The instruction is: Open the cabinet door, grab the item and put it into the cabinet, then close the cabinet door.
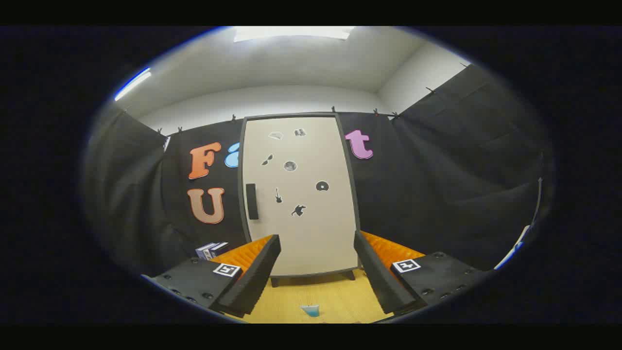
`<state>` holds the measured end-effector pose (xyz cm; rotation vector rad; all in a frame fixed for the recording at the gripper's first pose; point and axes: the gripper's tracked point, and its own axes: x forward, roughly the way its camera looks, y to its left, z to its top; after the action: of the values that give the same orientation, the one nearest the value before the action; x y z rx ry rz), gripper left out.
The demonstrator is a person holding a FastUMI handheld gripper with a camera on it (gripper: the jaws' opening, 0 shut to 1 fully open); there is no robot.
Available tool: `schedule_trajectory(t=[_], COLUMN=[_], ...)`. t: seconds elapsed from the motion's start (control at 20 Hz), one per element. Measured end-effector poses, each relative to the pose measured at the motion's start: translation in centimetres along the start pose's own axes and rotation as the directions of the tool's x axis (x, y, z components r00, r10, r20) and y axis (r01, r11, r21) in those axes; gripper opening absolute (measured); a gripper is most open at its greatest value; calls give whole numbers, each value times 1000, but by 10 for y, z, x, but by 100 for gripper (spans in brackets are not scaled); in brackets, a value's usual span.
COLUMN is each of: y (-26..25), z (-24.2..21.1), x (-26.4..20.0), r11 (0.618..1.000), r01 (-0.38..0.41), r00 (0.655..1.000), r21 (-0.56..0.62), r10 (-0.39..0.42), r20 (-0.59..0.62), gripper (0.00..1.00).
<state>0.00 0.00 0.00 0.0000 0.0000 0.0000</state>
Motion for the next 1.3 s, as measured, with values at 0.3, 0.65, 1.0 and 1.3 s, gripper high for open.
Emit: schedule_trajectory(t=[0.3, 0.65, 1.0, 1.3], y=[0, 1, 23, 87], z=[0, 3, 22, 40], x=[-2, -1, 28, 114], r11=[1000, 1000, 997, 972], r01=[1, -1, -67, -230], r00=[1000, 1000, 997, 973], r21=[6, 1, 26, 48], r10=[-1, 1, 67, 229], r20=[-2, 9, 25, 22], gripper=[98, 98, 98, 98])
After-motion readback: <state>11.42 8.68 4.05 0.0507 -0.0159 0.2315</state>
